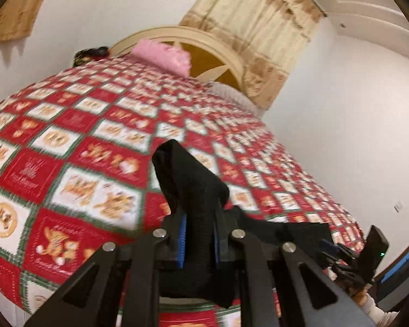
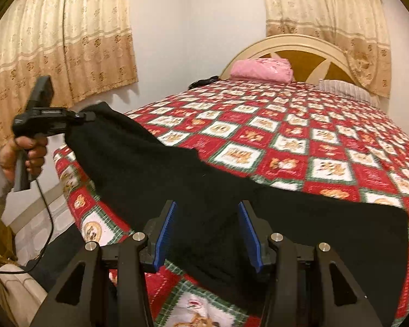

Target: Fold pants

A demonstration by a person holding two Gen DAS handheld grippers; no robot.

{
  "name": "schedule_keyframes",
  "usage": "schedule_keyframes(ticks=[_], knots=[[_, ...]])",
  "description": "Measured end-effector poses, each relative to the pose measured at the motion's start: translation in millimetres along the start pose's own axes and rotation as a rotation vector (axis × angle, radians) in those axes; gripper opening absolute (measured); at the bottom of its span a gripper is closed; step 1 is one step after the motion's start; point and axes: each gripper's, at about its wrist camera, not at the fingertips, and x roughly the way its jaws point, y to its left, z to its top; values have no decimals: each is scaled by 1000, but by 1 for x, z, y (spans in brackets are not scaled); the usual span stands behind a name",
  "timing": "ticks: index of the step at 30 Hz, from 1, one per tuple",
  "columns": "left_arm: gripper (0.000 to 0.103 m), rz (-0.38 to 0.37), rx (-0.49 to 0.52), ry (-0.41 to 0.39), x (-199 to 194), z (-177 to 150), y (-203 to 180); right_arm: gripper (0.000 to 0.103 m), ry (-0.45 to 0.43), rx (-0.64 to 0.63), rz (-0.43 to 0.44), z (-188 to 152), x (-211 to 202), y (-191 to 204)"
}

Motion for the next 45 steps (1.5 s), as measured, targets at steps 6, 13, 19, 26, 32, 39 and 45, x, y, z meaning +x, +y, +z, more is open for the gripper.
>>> schedule_keyframes(ticks=[6,13,19,26,32,39,45], knots=[[15,-85,93,-16,4,12,-60,50,-39,31,-36,12,-27,-20],[12,-215,194,37,31,12,-137,56,-71,33,-119,10,-63,-50],[11,-301,224,114,69,0,-194,56,-84,112,-195,-3,-87,-88],[11,-333,318,226,122,-38,-258,57,-119,240,-297,-26,-114,-133],[11,-253,427,313,174,-86,-295,57,-132,387,-343,-39,-124,-173],[19,-333,388,385,188,-105,-319,59,-139,465,-352,-49,-126,-191],[65,-364,410,263,136,-89,-297,59,-141,488,-349,-55,-127,-194]])
